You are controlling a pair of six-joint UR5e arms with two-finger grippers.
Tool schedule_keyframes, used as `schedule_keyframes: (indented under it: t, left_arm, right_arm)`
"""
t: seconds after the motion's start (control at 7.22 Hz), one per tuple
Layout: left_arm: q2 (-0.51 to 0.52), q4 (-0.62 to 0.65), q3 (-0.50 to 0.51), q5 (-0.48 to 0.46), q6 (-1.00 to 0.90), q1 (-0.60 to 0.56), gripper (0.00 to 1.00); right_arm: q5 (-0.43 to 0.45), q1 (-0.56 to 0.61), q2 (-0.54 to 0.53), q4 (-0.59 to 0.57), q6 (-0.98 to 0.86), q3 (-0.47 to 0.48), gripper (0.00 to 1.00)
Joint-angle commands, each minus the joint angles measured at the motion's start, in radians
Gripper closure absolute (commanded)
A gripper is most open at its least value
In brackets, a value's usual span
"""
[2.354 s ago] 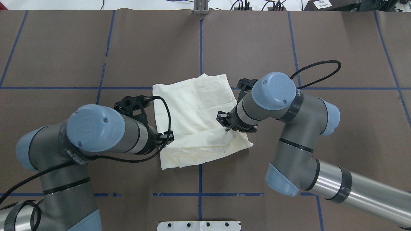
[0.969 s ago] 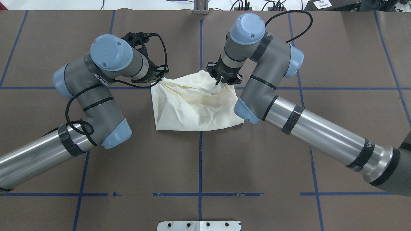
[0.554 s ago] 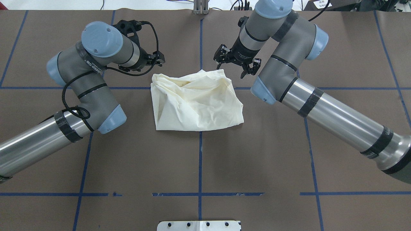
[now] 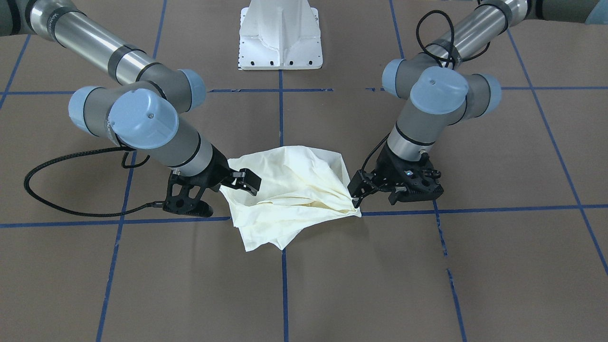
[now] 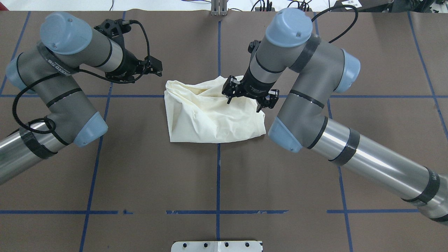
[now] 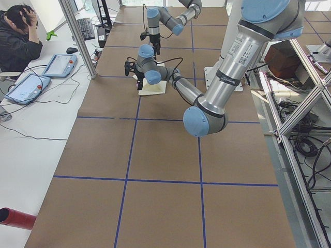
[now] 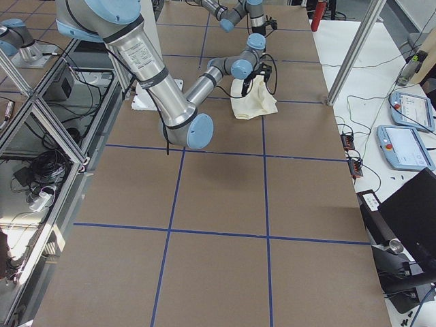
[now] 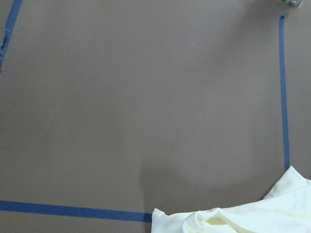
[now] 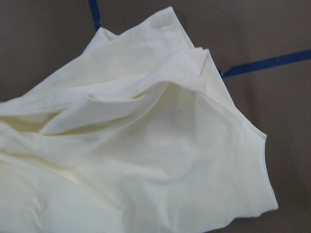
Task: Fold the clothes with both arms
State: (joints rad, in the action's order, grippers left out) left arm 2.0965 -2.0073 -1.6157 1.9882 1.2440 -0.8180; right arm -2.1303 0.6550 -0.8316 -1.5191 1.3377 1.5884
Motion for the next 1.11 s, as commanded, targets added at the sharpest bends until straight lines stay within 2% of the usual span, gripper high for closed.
schedule_keyframes:
  t: [0.0,0.14,0.42,0.69,0.83,0.97]
  left_arm:
    - [-0.033,-0.001,-0.026,0.011,-0.003,-0.006,0.0]
    - [-0.056,0.001,-0.056,0.011,-0.003,-0.006,0.0]
    - [-0.064,0.001,-0.076,0.011,-0.003,-0.006,0.0]
    - [-0.069,0.001,-0.076,0.009,-0.003,-0.006,0.0]
    - [-0.075,0.001,-0.078,0.009,-0.003,-0.006,0.0]
    - [-0.079,0.001,-0.079,0.009,-0.001,-0.004,0.0]
  right_arm:
    - [0.177,-0.092,0.058,-0.084,-0.023,-0.04,0.0]
    - [0.222,-0.092,0.141,-0.082,-0.094,-0.168,0.0]
    - [0.269,-0.074,0.17,-0.057,-0.187,-0.273,0.0]
    - [0.276,-0.037,0.19,0.077,-0.236,-0.408,0.0]
    - [0.285,-0.013,0.242,0.083,-0.255,-0.486,0.0]
    - [0.29,0.03,0.284,0.136,-0.267,-0.567,0.0]
